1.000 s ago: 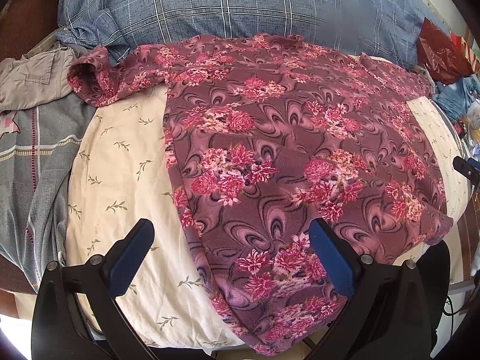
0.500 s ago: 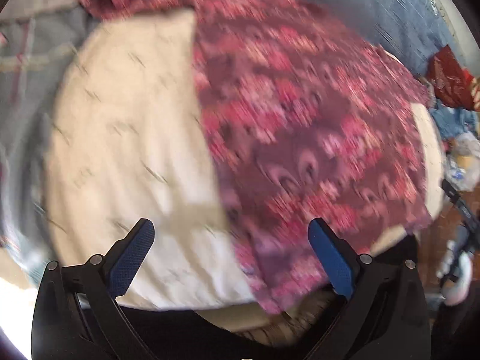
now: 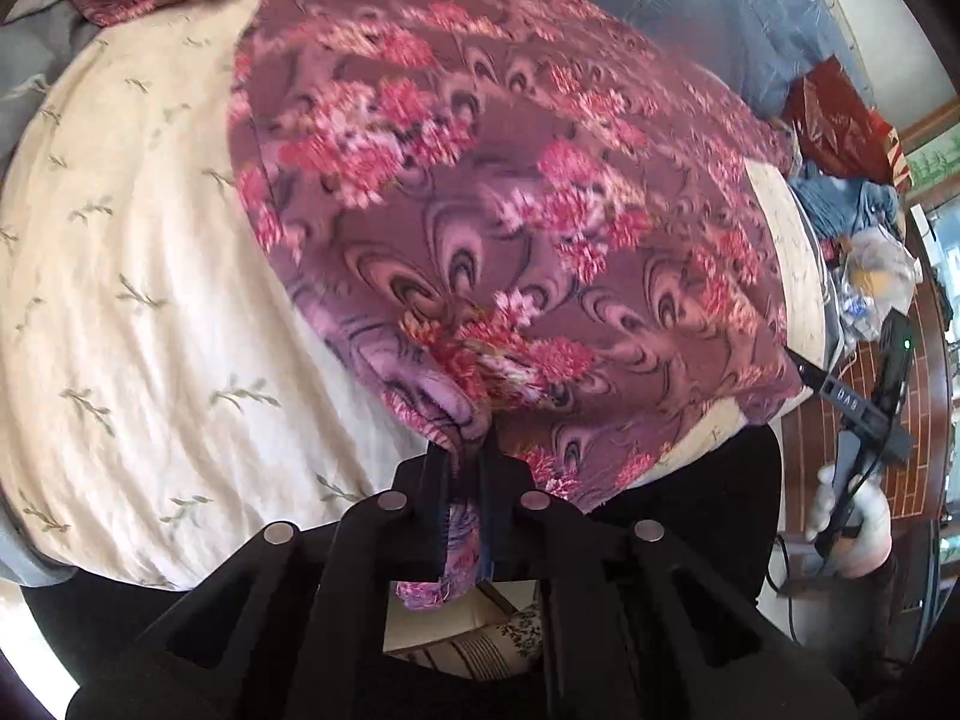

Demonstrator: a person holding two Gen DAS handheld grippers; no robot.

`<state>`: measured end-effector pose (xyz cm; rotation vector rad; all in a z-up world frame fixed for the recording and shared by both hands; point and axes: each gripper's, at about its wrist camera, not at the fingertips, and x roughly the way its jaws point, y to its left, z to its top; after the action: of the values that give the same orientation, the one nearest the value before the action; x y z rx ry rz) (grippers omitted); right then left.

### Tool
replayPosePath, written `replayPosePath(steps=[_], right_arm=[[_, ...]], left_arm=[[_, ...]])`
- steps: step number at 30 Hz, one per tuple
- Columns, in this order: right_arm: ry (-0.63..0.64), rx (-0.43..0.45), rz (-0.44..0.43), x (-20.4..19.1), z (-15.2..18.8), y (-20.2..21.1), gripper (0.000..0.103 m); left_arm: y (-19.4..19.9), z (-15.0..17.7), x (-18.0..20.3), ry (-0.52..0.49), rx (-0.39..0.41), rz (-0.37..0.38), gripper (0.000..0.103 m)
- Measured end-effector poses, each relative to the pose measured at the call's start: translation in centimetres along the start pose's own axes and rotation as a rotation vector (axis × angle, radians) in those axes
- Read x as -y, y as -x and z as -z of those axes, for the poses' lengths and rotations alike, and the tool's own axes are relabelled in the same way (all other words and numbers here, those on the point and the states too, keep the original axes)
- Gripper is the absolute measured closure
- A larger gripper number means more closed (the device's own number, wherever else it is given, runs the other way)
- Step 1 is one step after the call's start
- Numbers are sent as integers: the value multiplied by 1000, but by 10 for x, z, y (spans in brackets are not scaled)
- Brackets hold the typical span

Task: Fold small clothes

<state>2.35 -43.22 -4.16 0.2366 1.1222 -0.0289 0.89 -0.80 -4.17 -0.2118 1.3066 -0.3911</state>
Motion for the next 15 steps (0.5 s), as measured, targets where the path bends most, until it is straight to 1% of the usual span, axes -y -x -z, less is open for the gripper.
replayPosePath(steps=[1, 2, 3, 5, 6, 7, 8, 9, 10, 11, 12, 13, 14, 15], right_arm=[[26, 17, -9, -4, 1, 2, 43], [44, 19, -46, -7, 1, 3, 81], [44, 3, -88, -10, -1, 4, 98], [43, 13, -129, -14, -3, 16, 99], [47, 30, -154, -16, -2, 27, 103], [36, 60, -209, -15, -2, 41, 103], [20, 83, -253, -13, -1, 51, 103], [2, 111, -282, -11, 0, 63, 103], [-12, 131, -287, -10, -1, 69, 103], [-20, 135, -258, -7, 0, 70, 103], [-28, 123, -195, -4, -1, 66, 102], [-43, 99, -152, 0, -1, 58, 97], [-63, 65, -137, 5, -2, 49, 95], [-90, 20, -138, 9, 0, 39, 90]], left_arm=[[6, -2, -1, 4, 17, 6, 98], [13, -4, -5, 11, 32, 14, 98], [24, -6, -8, 22, 53, 19, 98], [45, -8, -18, 40, 95, 27, 98], [58, -7, -24, 50, 115, 30, 98], [65, -7, -28, 56, 121, 32, 98], [68, -5, -33, 64, 117, 30, 98], [65, -2, -38, 74, 90, 16, 98], [59, 0, -41, 80, 62, 2, 98], [47, 4, -46, 87, 22, -21, 98], [35, 9, -53, 100, -17, -54, 98], [25, 11, -54, 110, -37, -66, 98], [18, 15, -58, 118, -48, -65, 98], [17, 17, -59, 122, -44, -60, 98]])
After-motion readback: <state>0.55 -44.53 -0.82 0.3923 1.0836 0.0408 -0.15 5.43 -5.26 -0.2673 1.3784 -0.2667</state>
